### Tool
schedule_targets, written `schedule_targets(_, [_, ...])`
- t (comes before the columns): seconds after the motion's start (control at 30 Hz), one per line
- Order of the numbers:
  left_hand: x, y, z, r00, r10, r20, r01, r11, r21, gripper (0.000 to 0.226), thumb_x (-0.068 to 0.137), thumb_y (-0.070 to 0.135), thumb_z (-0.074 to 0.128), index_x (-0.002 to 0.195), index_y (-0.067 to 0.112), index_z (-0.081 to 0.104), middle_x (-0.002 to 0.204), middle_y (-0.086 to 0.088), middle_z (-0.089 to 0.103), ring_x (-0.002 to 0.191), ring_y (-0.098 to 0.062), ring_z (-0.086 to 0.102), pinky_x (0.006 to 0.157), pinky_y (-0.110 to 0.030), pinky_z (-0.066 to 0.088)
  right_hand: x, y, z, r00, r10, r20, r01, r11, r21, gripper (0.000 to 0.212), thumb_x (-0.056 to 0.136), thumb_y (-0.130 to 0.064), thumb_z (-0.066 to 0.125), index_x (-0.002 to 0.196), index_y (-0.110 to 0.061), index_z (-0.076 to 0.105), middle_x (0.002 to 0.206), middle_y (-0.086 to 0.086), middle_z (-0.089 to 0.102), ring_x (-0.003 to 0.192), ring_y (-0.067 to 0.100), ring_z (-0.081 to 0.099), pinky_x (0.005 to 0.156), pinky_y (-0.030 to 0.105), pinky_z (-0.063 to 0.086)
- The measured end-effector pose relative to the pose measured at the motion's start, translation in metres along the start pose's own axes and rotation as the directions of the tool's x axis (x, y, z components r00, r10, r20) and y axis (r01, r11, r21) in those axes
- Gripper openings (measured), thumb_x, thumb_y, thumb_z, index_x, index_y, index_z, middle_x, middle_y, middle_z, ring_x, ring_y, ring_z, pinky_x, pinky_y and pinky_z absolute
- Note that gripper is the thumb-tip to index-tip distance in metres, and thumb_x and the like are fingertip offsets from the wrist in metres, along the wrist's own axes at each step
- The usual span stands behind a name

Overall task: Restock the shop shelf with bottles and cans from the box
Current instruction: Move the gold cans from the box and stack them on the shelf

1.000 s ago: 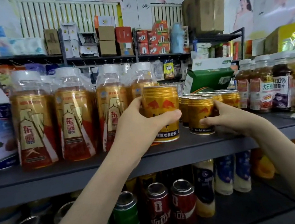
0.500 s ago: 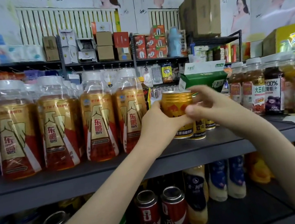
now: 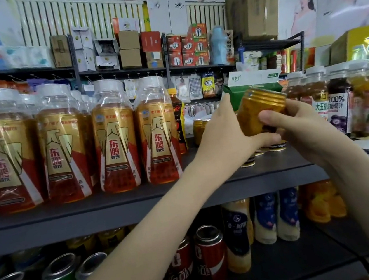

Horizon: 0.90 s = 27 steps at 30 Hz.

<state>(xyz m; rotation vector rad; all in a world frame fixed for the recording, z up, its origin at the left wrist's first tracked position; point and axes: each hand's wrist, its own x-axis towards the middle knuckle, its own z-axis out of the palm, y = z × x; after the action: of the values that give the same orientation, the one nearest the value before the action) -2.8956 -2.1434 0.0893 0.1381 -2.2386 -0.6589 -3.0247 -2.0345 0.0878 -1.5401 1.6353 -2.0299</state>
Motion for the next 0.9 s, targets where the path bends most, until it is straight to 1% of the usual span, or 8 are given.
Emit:
schedule_targets(0.13, [0.006,-0.021,0.004,0.996,-0.072,0.054,0.066,0.992,0.105,0.078,0.086,0.054,0.059,0.15,0.036,0.018,0.156,-0.008,0.02,0.143,-0.028,0.02,0.114,-0.048,0.027,-0.002,0.009,-0.026,0.988,0.085,-0.129,-0.085,0.996,0.005,0.073,0.057,-0.038,0.085,0.118,-0.01,0.057,0.106,0.005,0.072,0.097,0.02,0.069,0.072,0.029,0.058])
schedule_targets(0.27, [0.014,-0.034,0.021,0.986,-0.145,0.079,0.133,0.981,0.138,0.072,0.087,0.049,0.061,0.148,0.035,0.024,0.151,-0.012,0.025,0.136,-0.033,0.032,0.107,-0.044,0.035,-0.002,0.025,-0.037,0.973,0.166,-0.158,-0.184,0.977,-0.105,0.06,0.062,-0.029,0.077,0.117,-0.014,0.057,0.109,0.004,0.069,0.103,0.024,0.066,0.09,0.042,0.053])
schedule_targets(0.4, [0.019,-0.037,0.03,0.993,-0.105,0.047,0.097,0.983,0.155,0.065,0.087,0.039,0.066,0.141,0.027,0.032,0.13,-0.01,0.05,0.117,-0.029,0.05,0.088,-0.033,0.041,0.004,0.042,-0.037,0.956,0.265,-0.127,-0.281,0.949,-0.139,0.049,0.067,-0.028,0.08,0.112,-0.022,0.063,0.111,0.0,0.07,0.106,0.022,0.065,0.097,0.049,0.048])
schedule_targets(0.5, [0.023,-0.041,0.027,0.994,-0.093,0.052,0.085,0.985,0.151,0.063,0.087,0.035,0.067,0.14,0.025,0.034,0.122,-0.008,0.057,0.108,-0.026,0.056,0.087,-0.034,0.046,0.009,0.047,-0.038,0.951,0.287,-0.117,-0.302,0.943,-0.139,0.035,0.08,-0.023,0.072,0.114,-0.023,0.062,0.112,-0.001,0.07,0.109,0.022,0.063,0.097,0.046,0.049])
schedule_targets(0.6, [0.026,-0.042,0.023,0.993,-0.089,0.078,0.079,0.989,0.127,0.061,0.086,0.032,0.069,0.137,0.024,0.037,0.12,-0.005,0.06,0.105,-0.022,0.058,0.089,-0.034,0.049,0.011,0.045,-0.039,0.957,0.282,-0.068,-0.29,0.925,-0.247,0.039,0.087,-0.024,0.064,0.125,-0.019,0.056,0.11,-0.005,0.067,0.105,0.014,0.062,0.081,0.026,0.052])
schedule_targets(0.67, [0.027,-0.043,0.022,0.993,-0.089,0.083,0.079,0.99,0.115,0.059,0.085,0.031,0.07,0.135,0.025,0.039,0.12,-0.005,0.06,0.105,-0.021,0.058,0.089,-0.034,0.05,0.01,0.042,-0.038,0.965,0.257,-0.05,-0.259,0.905,-0.339,0.042,0.089,-0.026,0.062,0.129,-0.017,0.052,0.108,-0.009,0.064,0.103,0.01,0.062,0.076,0.02,0.051])
schedule_targets(0.77, [0.027,-0.044,0.025,0.993,-0.092,0.073,0.084,0.991,0.104,0.061,0.086,0.031,0.069,0.137,0.025,0.037,0.121,-0.007,0.058,0.106,-0.024,0.058,0.091,-0.036,0.049,0.004,0.04,-0.031,0.976,0.179,-0.123,-0.217,0.841,-0.495,0.06,0.088,-0.033,0.064,0.141,-0.02,0.04,0.117,-0.01,0.055,0.112,0.014,0.054,0.095,0.031,0.047])
schedule_targets(0.9, [0.014,-0.038,0.025,0.997,-0.075,0.012,0.071,0.979,0.189,0.069,0.09,0.032,0.062,0.147,0.026,0.024,0.136,-0.01,0.044,0.117,-0.026,0.051,0.088,-0.029,0.041,-0.016,0.044,-0.006,0.957,-0.163,-0.24,-0.073,0.667,-0.742,0.074,0.087,-0.032,0.067,0.148,-0.014,0.027,0.143,0.006,0.041,0.132,0.022,0.037,0.106,0.031,0.029])
